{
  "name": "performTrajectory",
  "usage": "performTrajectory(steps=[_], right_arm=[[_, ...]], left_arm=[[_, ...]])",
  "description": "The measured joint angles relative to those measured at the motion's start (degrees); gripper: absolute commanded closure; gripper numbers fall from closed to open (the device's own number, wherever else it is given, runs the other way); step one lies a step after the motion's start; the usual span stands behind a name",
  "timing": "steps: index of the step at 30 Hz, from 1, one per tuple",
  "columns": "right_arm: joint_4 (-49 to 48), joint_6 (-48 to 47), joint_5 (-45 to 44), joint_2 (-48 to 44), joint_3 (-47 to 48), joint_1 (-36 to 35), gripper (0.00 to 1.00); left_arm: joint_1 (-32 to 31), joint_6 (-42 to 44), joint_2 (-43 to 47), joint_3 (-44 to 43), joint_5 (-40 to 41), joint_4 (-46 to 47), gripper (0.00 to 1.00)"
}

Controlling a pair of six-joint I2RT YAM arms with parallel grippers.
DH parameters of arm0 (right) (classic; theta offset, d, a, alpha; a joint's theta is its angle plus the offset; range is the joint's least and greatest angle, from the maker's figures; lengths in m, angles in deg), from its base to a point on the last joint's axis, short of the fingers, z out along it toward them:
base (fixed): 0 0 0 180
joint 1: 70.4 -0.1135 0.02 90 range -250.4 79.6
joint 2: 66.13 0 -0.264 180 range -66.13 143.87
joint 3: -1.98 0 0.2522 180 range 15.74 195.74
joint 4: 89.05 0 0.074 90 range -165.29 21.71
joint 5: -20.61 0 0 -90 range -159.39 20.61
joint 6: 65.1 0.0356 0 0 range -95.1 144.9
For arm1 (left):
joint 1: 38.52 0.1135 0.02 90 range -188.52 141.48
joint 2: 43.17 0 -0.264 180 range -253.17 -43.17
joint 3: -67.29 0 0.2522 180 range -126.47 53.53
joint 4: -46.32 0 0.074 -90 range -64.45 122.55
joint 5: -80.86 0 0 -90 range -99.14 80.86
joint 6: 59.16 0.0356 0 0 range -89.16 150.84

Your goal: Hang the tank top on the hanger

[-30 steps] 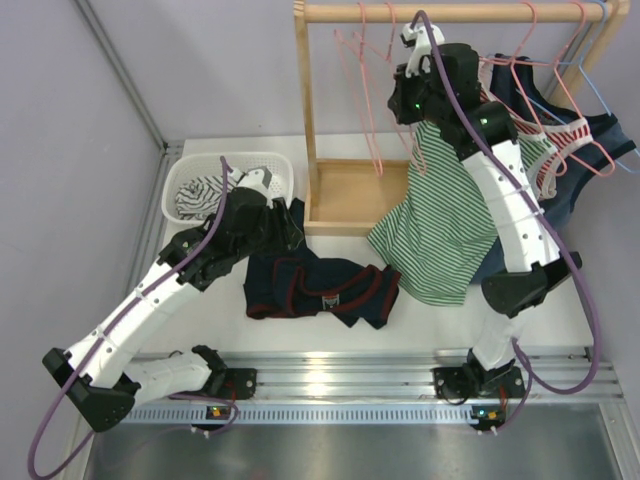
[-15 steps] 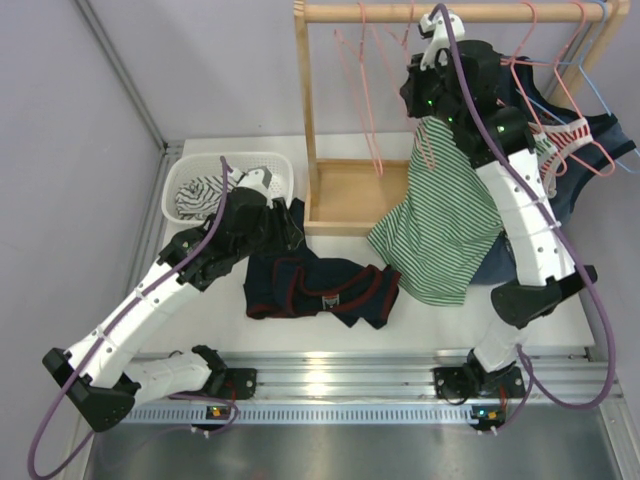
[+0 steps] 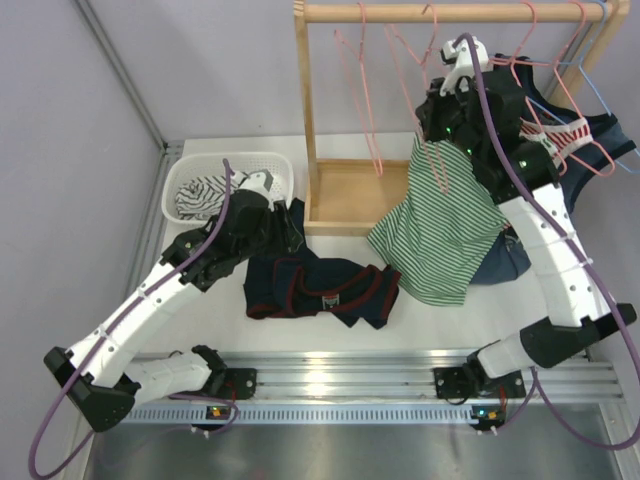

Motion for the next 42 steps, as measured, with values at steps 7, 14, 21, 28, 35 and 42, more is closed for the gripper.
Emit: performTrajectory(steps=[7,14,21,28,35,42], right_arm=[[-0.7,4.6,-0.6,-14.8,-16.6,0.0,1.00],[3.2,11.3,7.5,-34.7,-40.3,-0.2,1.00],[7.4,16.3,22.3,-46.2,-56.6,-2.6,1.00],[8.4,18.4,35.0,-50.3,-62.6,-3.1,1.00],[8.0,19.5,41.8,-49.9,-64.1,-5.5,1.00],[6.8,20.7,41.4,-49.0,-66.3,-12.2,1.00]], left_arm=[[0.0,-0.7,0.2,1.2,1.6,0.2,0.50],[0.0,-3.1,2.0,6.7,5.3,-0.8,0.50],[0.0,-3.9,1.9,13.7,5.2,-2.5,0.50],[-1.7,-3.1,1.8,18.6,3.9,-1.9,0.50],[-5.0,-1.0,-3.5,18.8,5.5,-0.1,0.50],[-6.2,1.8,-8.2,18.7,8.7,0.5,0.52]])
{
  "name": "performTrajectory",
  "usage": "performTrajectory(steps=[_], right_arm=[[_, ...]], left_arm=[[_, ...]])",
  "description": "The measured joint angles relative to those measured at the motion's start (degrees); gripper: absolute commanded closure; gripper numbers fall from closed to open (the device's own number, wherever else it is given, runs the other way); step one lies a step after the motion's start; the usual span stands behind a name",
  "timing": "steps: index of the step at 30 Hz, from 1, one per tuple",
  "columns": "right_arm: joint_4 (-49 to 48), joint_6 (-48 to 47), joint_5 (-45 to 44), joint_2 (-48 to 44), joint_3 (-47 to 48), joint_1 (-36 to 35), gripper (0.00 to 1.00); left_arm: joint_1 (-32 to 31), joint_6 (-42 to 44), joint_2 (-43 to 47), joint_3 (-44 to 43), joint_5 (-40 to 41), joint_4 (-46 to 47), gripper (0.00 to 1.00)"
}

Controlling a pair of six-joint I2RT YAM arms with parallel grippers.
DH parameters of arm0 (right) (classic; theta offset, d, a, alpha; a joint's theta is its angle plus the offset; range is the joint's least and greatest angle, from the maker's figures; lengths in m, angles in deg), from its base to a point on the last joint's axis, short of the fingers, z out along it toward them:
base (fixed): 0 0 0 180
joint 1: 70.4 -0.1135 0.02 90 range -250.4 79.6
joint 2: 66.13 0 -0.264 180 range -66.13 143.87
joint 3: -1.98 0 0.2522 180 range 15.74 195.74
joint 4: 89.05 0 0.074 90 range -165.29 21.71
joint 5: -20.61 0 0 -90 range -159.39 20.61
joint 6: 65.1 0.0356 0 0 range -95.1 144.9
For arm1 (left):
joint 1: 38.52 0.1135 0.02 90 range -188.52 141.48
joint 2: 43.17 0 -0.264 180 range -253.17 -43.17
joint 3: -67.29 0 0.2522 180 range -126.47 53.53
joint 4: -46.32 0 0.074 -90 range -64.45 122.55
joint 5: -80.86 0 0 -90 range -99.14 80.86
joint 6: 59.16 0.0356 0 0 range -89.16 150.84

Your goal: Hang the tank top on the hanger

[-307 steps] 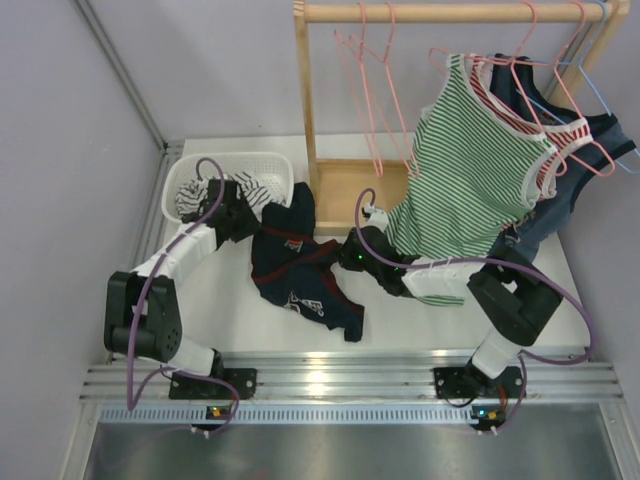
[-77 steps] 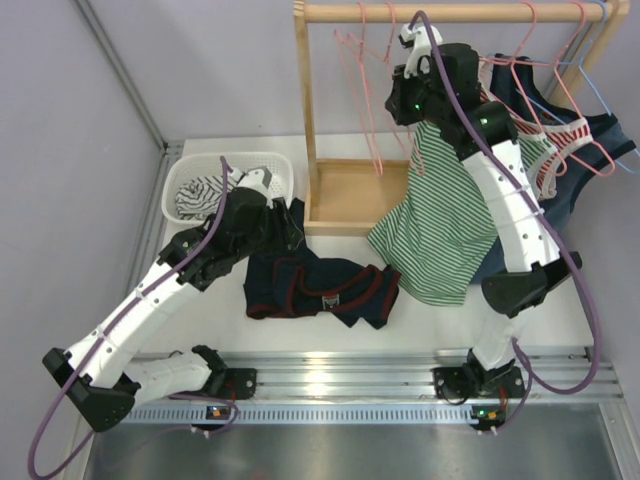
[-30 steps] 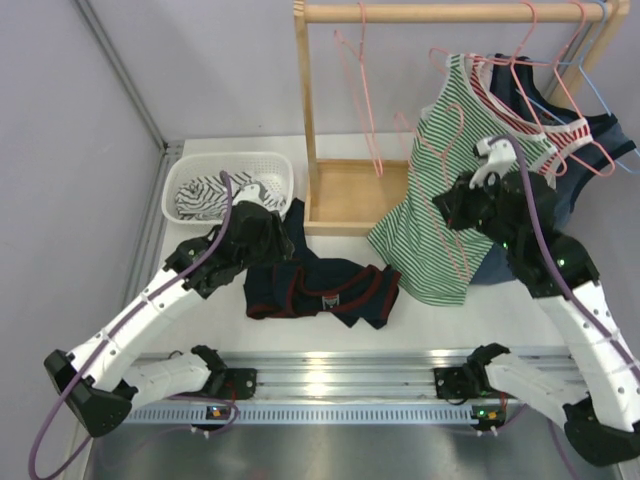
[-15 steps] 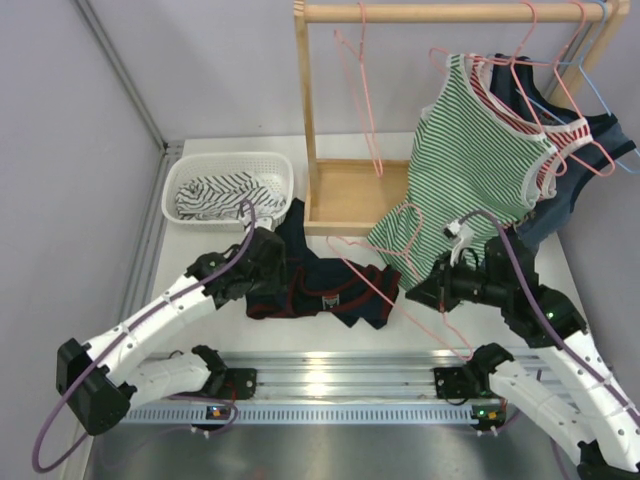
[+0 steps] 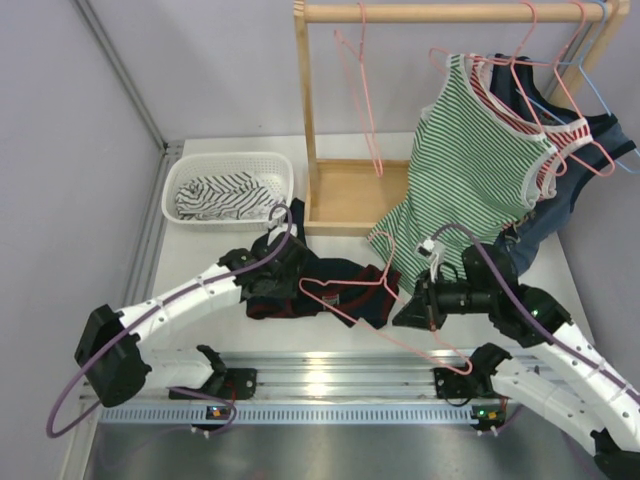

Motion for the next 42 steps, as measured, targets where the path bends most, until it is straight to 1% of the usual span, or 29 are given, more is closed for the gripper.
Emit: performTrajectory(steps=[4,12,20,24,28,32,35,42], right_arm=[[0.2,0.1,-2.1,0.9,-0.3,-2.3,1.00],[3.8,-1.3,-7.5,1.2,0.2,-2.7,1.00],[4.8,-2.1,-7.6,1.2,0.8,-2.8,1.00],[4.7,-2.1,-7.6,1.2,0.8,-2.8,1.00],[4.7,-2.1,-7.4,1.2,0.8,-2.8,1.00],[4.7,-2.1,-6.5,1.4,0.8,-2.8,1.00],[4.7,-2.1,-5.5,1.6,0.8,-2.8,1.00],[3.5,-1.6,-3.1,1.6,0.7,-2.8,1.00]], left_arm=[[-0.5,1.4,-0.7,0.0,0.5,0.3,0.53],[-1.8,2.4,-1.4,-0.1,1.2,0.8,0.53],[-3.5,2.5,-1.5,-0.1,1.8,1.2,0.55],[-3.8,2.3,-3.1,-0.6,3.8,0.4,0.57],[-3.9,2.1,-5.0,-0.7,5.7,-0.6,0.57],[-4.3,1.9,-5.4,-0.9,7.3,-1.2,0.59],[-4.7,1.8,-5.4,-1.3,8.2,-1.4,0.65],[-5.9,1.7,-5.9,-1.6,9.7,-1.3,0.90]])
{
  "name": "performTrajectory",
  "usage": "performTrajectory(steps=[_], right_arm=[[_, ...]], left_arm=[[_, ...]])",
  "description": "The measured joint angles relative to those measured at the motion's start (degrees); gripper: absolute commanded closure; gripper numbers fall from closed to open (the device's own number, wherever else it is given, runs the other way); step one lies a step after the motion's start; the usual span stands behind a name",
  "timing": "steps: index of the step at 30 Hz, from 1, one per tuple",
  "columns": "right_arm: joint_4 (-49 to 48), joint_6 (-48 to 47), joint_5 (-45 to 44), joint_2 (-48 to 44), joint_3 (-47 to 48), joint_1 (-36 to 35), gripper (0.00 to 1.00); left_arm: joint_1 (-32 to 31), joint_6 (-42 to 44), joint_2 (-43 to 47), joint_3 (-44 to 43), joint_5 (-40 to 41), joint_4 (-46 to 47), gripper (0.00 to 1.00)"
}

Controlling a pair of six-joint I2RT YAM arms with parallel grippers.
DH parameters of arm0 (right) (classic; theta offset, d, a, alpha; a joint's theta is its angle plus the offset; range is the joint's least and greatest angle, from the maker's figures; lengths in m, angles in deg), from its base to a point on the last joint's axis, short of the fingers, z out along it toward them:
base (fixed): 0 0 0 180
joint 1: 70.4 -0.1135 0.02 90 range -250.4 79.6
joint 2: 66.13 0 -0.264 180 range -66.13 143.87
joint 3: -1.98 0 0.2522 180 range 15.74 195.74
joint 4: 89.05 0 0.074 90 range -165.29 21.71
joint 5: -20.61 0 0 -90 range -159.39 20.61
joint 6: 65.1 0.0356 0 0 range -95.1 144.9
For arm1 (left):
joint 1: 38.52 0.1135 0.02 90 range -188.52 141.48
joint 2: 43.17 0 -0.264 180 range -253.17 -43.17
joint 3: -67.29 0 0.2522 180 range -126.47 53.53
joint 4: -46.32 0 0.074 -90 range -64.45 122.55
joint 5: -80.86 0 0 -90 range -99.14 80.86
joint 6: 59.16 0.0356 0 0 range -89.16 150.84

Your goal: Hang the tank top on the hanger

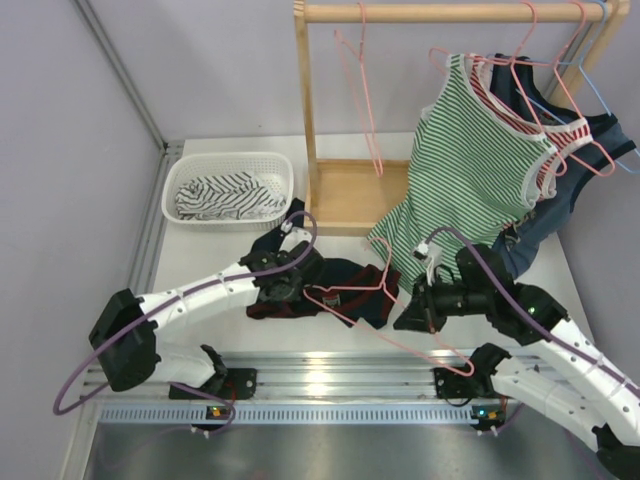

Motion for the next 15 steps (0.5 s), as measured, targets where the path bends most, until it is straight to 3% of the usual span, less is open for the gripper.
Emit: performTrajectory(steps=[3,15], right_arm=[[-1.7,0.9,1.2,-0.2,-1.2,0.0,1.00],[-9.6,4.2,1.1,3.1,-4.8,-2.0,1.00]], left_arm=[[-0.4,0.1,-0.4,0.0,0.7,0.0,1.00],[-1.3,0.1,-0.4,-1.8,1.1,-0.4,1.00]])
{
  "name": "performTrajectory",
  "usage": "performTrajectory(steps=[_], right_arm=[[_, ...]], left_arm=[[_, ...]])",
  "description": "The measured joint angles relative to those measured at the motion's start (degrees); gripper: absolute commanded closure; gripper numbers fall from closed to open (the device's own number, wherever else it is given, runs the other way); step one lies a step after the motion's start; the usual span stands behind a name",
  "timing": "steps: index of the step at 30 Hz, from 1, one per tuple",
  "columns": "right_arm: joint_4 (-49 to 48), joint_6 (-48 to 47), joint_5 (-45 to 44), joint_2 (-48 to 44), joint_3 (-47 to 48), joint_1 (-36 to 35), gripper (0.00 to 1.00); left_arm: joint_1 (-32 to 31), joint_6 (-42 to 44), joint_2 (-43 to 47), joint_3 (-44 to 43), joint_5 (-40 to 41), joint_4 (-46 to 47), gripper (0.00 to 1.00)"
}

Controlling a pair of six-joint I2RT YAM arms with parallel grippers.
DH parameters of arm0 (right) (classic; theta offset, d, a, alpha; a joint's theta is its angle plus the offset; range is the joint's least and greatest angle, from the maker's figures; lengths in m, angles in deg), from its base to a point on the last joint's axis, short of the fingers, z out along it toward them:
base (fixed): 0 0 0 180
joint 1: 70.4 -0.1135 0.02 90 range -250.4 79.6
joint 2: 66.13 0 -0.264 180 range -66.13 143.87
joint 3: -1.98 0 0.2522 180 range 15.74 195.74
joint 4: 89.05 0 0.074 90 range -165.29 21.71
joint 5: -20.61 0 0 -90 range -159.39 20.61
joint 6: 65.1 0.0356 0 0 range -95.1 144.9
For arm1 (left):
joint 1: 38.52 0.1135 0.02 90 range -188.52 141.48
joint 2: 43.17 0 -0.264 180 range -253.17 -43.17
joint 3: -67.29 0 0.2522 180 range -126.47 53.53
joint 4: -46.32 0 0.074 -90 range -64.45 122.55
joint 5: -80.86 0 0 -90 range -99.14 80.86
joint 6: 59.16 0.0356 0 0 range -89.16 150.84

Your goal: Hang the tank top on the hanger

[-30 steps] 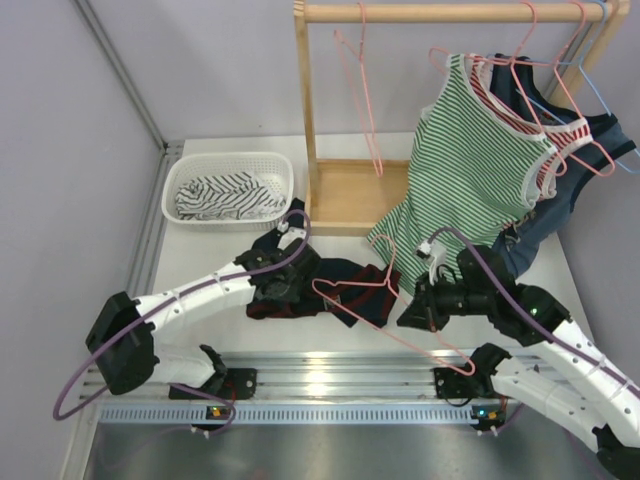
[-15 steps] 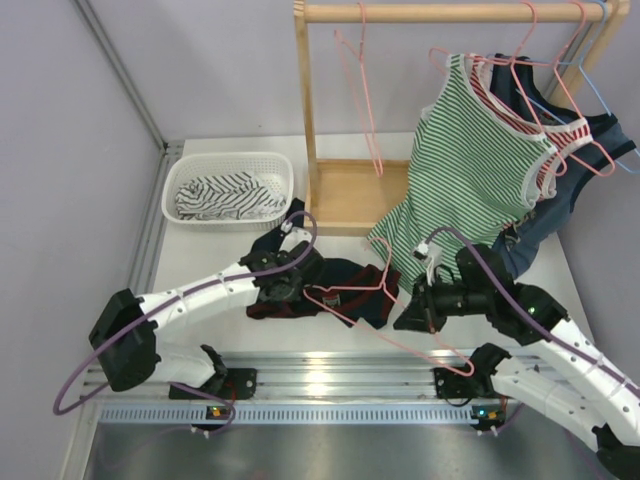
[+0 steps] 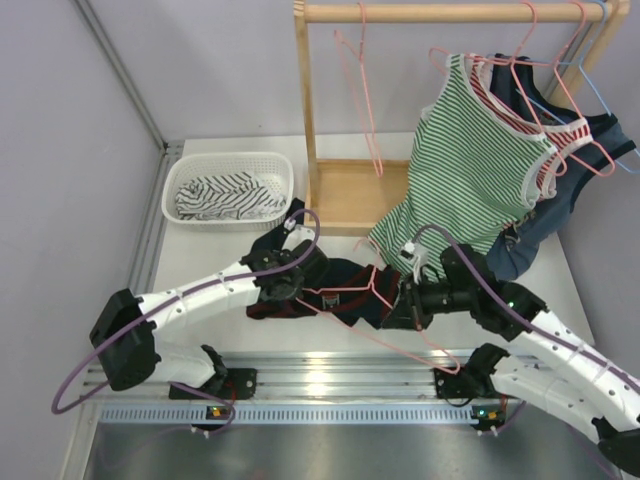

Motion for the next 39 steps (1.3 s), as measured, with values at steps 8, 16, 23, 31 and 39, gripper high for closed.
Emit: performTrajectory(steps=[8,16,23,31,39], right_arm=[[-10.5,1.1,-2.4,7.9,-1.9,-0.4,1.00],[-23.2,2.8,-2.4,14.8,-2.3,-0.7,1.00],[-34.5,4.4,-1.9,20.7,-4.6,-2.1,1.00],[-45.9,4.6,-3.1,28.1,-5.9,-4.6,1.00],[-51.0,2.4,-5.6,35.1,-5.6,-7.2,1.00]], left_arm=[[-0.2,-0.2,1.1,-1.6,0.1,-2.2,1.00],[-0.2,-0.5,3.0,-5.4,0.1,-4.1,1.00],[-0.2,-1.6,3.3,-6.8,0.1,-4.5,1.00],[-0.2,-2.6,3.9,-7.3,-0.1,-4.8,1.00],[-0.2,-3.1,4.7,-7.3,-0.6,-4.7,0.98]])
